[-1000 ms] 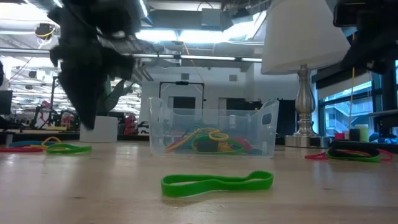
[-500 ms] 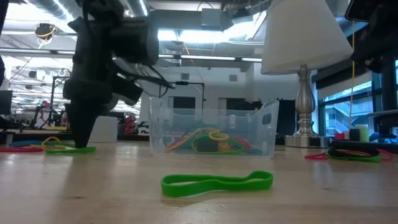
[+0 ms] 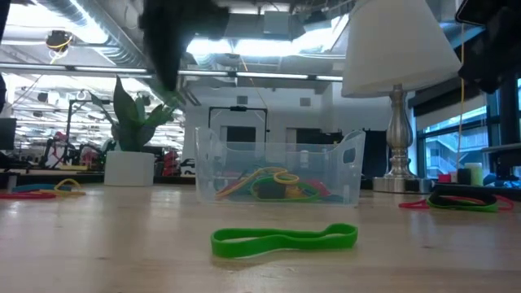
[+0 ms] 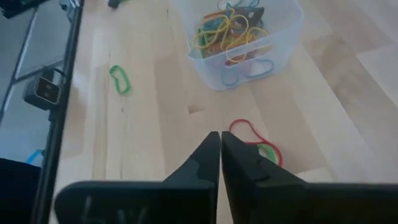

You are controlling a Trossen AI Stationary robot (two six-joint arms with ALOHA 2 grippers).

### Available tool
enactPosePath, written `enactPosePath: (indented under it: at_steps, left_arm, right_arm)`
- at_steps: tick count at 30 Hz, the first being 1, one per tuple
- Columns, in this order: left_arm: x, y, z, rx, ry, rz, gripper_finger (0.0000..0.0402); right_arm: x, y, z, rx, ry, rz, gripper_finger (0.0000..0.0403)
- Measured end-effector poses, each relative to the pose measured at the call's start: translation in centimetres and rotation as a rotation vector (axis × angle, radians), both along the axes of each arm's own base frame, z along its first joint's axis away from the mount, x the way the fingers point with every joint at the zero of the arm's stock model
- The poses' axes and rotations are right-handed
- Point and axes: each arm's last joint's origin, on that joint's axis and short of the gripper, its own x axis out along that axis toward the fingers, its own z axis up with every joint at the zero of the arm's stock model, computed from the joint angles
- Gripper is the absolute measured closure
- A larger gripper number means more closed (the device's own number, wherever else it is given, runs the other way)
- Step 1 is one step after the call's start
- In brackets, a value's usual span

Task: Pick and place rubber bands into bin
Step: Put the green rubber band into the transparent bin

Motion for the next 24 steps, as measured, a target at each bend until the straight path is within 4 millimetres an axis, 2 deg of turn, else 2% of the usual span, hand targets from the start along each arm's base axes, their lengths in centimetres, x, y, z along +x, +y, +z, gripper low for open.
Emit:
enactPosePath:
  at_steps: [5,10,17,21,24]
  left_arm:
    - [1.2,0.7,3.7,0.062,-0.145,0.018,0.0399]
    - [3.6,1.9,4.5,0.099,-0.179,-0.015,0.0399]
    - [9.2,2.7,1.6,0.082,-0.127,-0.156,0.0399]
    - [11.7,2.6,-1.0,0.068,-0.076,-0.217,0.0399]
    - [12.7,2.3,-3.6,0.065,-0.011,-0.244,0.0399]
  right_arm:
    - [-0.1,-0.1,-0.1,-0.011,0.016,0.0,0.0382]
    - [-0.1,-0.1,-0.1,-0.013,0.017,0.001,0.0382]
    - [-0.1,-0.1,-0.1,-0.011,0.017,-0.001,0.0382]
    - [-0.1,-0.1,-0.1,-0.008,0.018,-0.004,0.0382]
    - [-0.1,-0.1,-0.1,-0.007,0.017,-0.005,0.0382]
